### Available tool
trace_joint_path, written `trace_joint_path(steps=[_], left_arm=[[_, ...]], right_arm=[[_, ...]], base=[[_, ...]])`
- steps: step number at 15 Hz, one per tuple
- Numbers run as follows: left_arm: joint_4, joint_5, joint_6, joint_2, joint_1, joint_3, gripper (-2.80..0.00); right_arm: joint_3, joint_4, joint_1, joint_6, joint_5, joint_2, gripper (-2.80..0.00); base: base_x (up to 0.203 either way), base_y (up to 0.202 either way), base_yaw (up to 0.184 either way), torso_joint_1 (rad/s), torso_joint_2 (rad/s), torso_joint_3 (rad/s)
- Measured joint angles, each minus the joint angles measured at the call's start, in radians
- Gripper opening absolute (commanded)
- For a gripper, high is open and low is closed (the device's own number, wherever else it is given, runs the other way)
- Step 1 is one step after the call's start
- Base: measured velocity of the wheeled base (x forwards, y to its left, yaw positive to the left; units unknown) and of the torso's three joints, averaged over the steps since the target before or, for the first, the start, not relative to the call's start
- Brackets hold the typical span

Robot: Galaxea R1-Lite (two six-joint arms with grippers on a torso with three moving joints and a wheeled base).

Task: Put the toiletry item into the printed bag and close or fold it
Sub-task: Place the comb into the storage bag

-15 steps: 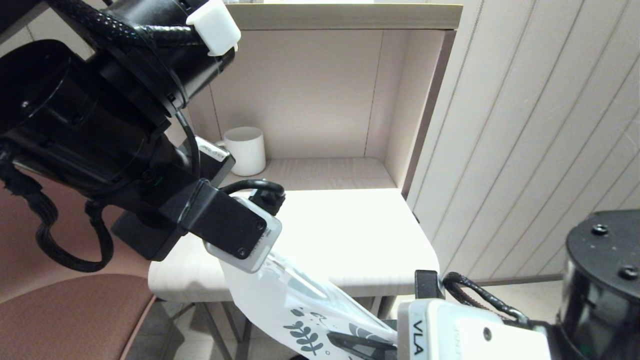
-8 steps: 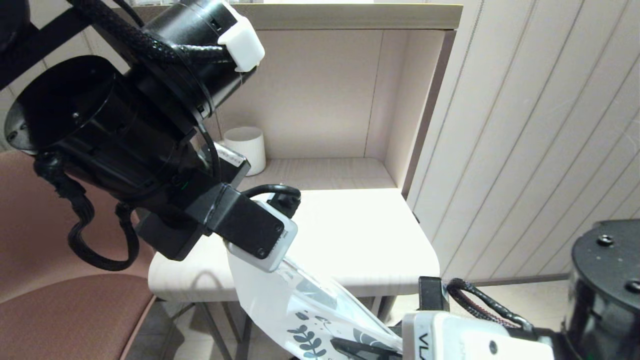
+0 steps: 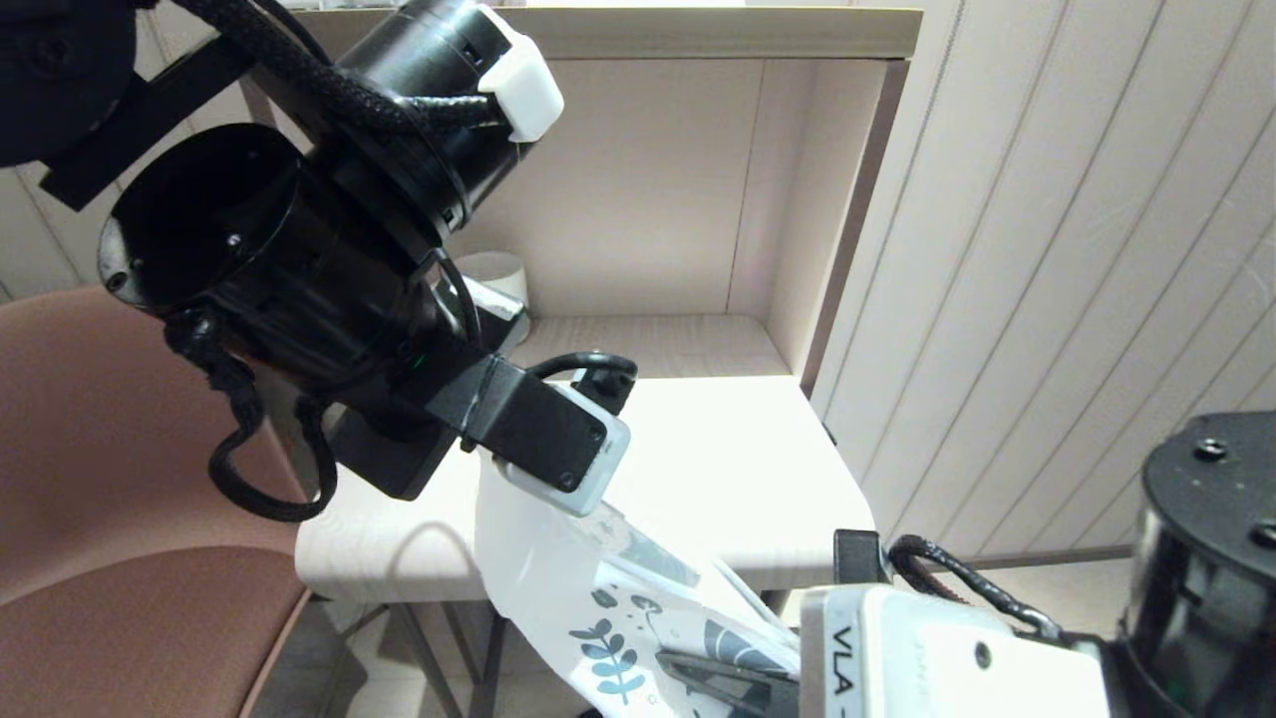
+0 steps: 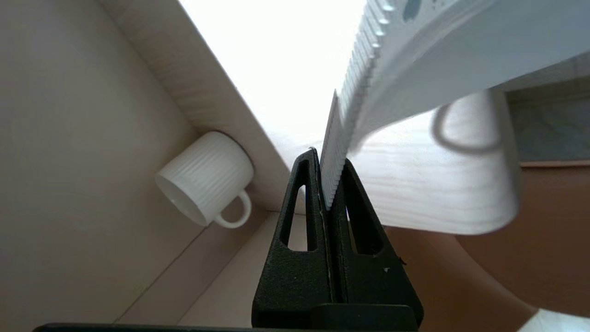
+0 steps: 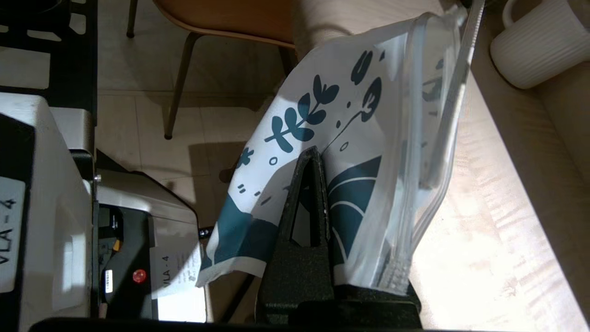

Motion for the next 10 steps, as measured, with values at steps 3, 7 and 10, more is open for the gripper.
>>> trace_joint_path(steps=[3, 7, 10], left_arm=[[-0.071, 0.001, 0.005, 0.007, 0.001, 0.000, -2.80], [-0.086, 0.004, 0.021, 0.002, 0.023, 0.000, -2.80], [-0.088, 0.007, 0.040, -0.009, 0.040, 0.000, -2.80]], right_arm=[[-0.037, -0.001, -0.034, -0.010, 0.000, 0.011, -2.80], [-0.076, 0.000, -0.051, -0.016, 0.000, 0.033, -2.80], [-0.092, -0.001, -0.044, -0.025, 0.000, 0.046, -2.80]], base=[[0.000, 0.000, 0.000, 0.000, 0.00, 0.000], [0.000, 0.000, 0.000, 0.000, 0.00, 0.000], [0.000, 0.000, 0.000, 0.000, 0.00, 0.000]])
